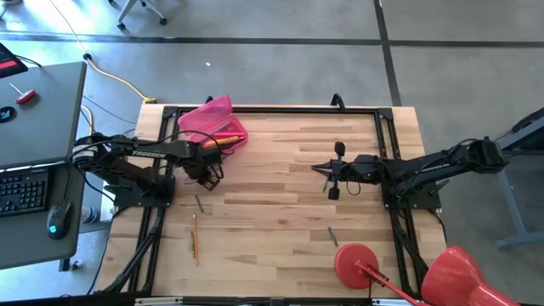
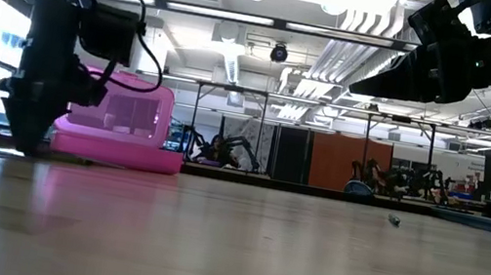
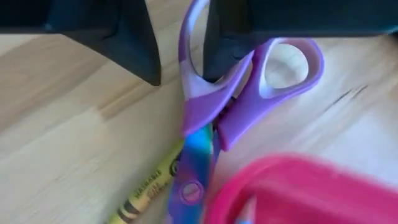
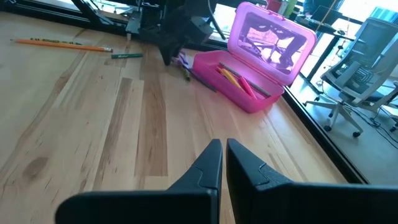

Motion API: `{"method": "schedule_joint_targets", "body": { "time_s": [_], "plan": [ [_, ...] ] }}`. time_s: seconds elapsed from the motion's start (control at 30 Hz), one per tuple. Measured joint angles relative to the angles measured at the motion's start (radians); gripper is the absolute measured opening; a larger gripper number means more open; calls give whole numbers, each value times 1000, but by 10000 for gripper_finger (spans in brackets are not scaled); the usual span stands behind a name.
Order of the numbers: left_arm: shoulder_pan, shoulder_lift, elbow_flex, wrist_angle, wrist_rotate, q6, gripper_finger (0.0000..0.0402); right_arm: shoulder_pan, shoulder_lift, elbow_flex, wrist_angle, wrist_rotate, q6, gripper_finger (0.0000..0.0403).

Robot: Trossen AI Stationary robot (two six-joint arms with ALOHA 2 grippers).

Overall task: Pick & place school supplies into a supply box
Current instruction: Put the scissors into the supply box

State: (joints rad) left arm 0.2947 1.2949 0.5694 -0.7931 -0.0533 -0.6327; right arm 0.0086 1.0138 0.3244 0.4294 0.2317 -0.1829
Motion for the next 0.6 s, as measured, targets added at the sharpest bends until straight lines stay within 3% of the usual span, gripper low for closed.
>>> {"method": "schedule_joint_targets", "body": {
  "time_s": [0.2,0.43,0.6],
  "plan": [
    [0,0,0,26,62,-20,26,0,0,0,0,0,0,0],
    [-3,-2,60,22,147,-87,36,0,0,0,0,0,0,0],
    [-52,-2,199,19,29,-20,24,0,0,0,0,0,0,0]
  ]
}}
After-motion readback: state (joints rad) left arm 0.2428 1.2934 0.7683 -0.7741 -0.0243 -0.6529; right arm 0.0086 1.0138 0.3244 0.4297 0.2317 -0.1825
